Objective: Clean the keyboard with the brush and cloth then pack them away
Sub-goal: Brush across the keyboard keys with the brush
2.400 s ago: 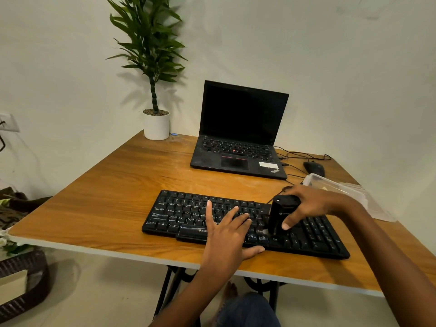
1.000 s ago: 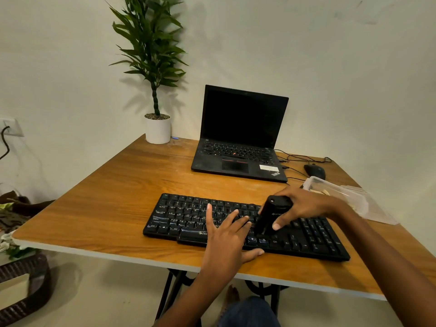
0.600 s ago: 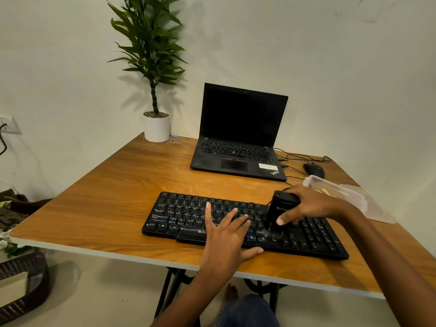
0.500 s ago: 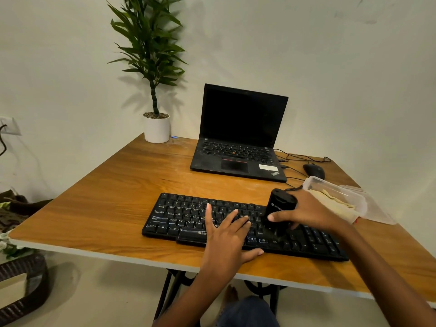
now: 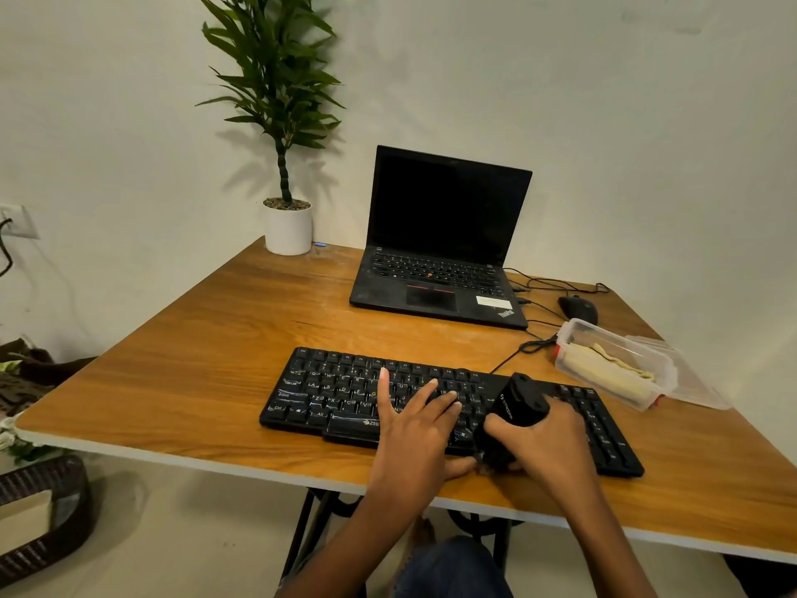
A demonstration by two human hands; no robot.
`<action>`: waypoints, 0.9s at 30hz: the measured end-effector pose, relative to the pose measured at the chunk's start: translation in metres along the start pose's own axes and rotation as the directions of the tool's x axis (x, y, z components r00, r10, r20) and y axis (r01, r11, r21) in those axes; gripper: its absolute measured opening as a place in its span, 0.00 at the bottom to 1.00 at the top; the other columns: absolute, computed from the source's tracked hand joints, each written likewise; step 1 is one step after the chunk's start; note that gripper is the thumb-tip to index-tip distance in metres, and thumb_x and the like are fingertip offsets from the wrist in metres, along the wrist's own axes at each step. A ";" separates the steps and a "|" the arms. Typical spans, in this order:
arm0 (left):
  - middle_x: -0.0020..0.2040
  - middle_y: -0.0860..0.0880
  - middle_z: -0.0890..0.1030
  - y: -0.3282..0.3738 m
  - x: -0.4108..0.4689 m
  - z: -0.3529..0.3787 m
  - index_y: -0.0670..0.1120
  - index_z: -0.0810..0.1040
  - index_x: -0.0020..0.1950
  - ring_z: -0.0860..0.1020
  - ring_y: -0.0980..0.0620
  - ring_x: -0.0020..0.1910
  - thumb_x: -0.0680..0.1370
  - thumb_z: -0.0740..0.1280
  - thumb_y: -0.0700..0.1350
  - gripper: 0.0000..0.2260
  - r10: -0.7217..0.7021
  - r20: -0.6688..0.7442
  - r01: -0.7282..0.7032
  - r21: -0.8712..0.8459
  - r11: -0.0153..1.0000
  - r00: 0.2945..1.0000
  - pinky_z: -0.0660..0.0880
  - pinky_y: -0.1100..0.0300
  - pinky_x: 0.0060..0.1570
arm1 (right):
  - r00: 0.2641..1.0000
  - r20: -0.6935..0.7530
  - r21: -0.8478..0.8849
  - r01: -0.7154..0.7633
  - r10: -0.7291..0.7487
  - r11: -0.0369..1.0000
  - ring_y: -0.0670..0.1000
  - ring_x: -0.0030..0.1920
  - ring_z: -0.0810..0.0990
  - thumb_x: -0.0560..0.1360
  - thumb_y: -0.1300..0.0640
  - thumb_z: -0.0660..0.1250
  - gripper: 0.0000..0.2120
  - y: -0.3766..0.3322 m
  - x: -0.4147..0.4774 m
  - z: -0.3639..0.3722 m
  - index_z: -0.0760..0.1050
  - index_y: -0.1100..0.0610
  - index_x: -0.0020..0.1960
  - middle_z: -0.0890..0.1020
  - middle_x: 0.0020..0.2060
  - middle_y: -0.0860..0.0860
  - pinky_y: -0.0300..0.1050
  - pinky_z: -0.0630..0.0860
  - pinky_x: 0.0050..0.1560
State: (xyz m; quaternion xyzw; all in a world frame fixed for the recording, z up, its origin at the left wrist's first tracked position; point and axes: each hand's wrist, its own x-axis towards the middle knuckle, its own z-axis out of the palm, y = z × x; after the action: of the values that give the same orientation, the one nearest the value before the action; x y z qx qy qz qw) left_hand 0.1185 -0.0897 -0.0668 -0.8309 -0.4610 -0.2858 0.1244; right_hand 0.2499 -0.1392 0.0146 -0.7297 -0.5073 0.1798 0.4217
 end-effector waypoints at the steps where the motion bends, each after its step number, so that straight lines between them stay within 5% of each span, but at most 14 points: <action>1: 0.55 0.57 0.82 0.001 -0.001 0.000 0.52 0.82 0.53 0.77 0.54 0.60 0.65 0.65 0.69 0.26 0.003 0.004 -0.003 -0.004 1.000 1.000 0.46 0.32 0.66 | 1.000 0.019 -0.042 0.012 -0.011 0.999 0.50 0.34 0.80 0.65 0.57 0.73 0.08 0.001 0.002 0.000 0.74 0.56 0.33 0.79 0.30 0.51 0.52 0.80 0.34; 4: 0.55 0.57 0.82 0.001 0.000 -0.002 0.52 0.82 0.53 0.77 0.54 0.60 0.68 0.56 0.70 0.28 -0.012 0.025 0.013 -0.028 1.000 1.000 0.48 0.32 0.66 | 0.994 -0.054 -0.135 0.089 -0.097 0.987 0.46 0.32 0.76 0.67 0.53 0.71 0.10 -0.001 0.005 0.003 0.73 0.56 0.33 0.78 0.28 0.49 0.41 0.71 0.29; 9: 0.55 0.57 0.82 0.002 0.000 -0.003 0.53 0.83 0.53 0.77 0.54 0.60 0.68 0.55 0.69 0.29 -0.013 0.042 0.015 -0.047 0.999 0.999 0.46 0.33 0.67 | 0.999 0.047 -0.183 0.005 0.004 0.983 0.55 0.32 0.81 0.64 0.50 0.72 0.12 -0.004 0.015 -0.005 0.76 0.59 0.35 0.81 0.30 0.54 0.55 0.80 0.35; 12: 0.55 0.57 0.82 0.000 0.001 -0.004 0.53 0.83 0.53 0.77 0.55 0.60 0.68 0.54 0.69 0.29 -0.027 0.045 0.029 -0.051 0.998 0.999 0.46 0.33 0.66 | 0.998 -0.004 -0.160 0.057 -0.059 0.985 0.51 0.32 0.80 0.66 0.52 0.72 0.10 -0.006 0.012 -0.003 0.75 0.57 0.35 0.80 0.29 0.52 0.53 0.80 0.36; 15: 0.55 0.58 0.81 0.000 0.000 -0.004 0.53 0.82 0.53 0.77 0.55 0.60 0.68 0.55 0.69 0.28 -0.022 0.052 0.024 -0.057 0.998 0.998 0.46 0.33 0.66 | 0.994 0.105 -0.121 0.008 0.004 0.993 0.51 0.33 0.81 0.66 0.55 0.73 0.09 -0.004 0.011 -0.007 0.76 0.58 0.35 0.81 0.31 0.53 0.50 0.81 0.32; 18: 0.54 0.58 0.82 0.001 0.001 -0.005 0.53 0.83 0.52 0.78 0.55 0.60 0.69 0.52 0.69 0.29 -0.024 0.054 0.027 -0.062 0.998 0.998 0.47 0.33 0.66 | 0.999 -0.015 -0.086 0.027 -0.029 0.996 0.52 0.35 0.81 0.66 0.54 0.73 0.09 0.000 0.014 -0.007 0.75 0.55 0.35 0.80 0.32 0.52 0.55 0.81 0.36; 22: 0.54 0.58 0.82 0.001 0.001 -0.004 0.53 0.83 0.52 0.77 0.55 0.60 0.68 0.52 0.70 0.29 -0.023 0.061 0.026 -0.062 0.998 0.998 0.47 0.33 0.66 | 0.976 0.216 -0.062 -0.003 0.017 0.998 0.45 0.34 0.79 0.68 0.59 0.73 0.09 -0.006 0.020 -0.016 0.73 0.53 0.37 0.79 0.34 0.50 0.43 0.80 0.29; 25: 0.54 0.57 0.82 0.000 0.001 -0.004 0.53 0.83 0.52 0.78 0.55 0.59 0.69 0.52 0.70 0.30 -0.023 0.060 0.027 -0.060 0.998 0.998 0.48 0.33 0.66 | 0.997 0.081 -0.169 0.030 -0.017 0.985 0.47 0.34 0.77 0.68 0.56 0.73 0.08 -0.011 0.038 -0.025 0.74 0.56 0.37 0.80 0.34 0.53 0.43 0.76 0.31; 27: 0.54 0.57 0.82 0.000 0.002 -0.004 0.54 0.83 0.51 0.78 0.55 0.59 0.69 0.52 0.70 0.29 -0.027 0.056 0.031 -0.064 0.997 0.998 0.48 0.33 0.66 | 0.999 -0.032 -0.073 0.037 -0.039 0.997 0.48 0.37 0.77 0.68 0.57 0.73 0.08 -0.016 0.046 -0.027 0.73 0.55 0.38 0.79 0.37 0.54 0.44 0.77 0.36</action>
State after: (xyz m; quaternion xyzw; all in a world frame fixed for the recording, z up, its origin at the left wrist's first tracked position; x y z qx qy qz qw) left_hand 0.1179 -0.0899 -0.0627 -0.8353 -0.4666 -0.2794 0.0805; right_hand 0.2788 -0.1079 0.0504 -0.7376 -0.5202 0.1411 0.4068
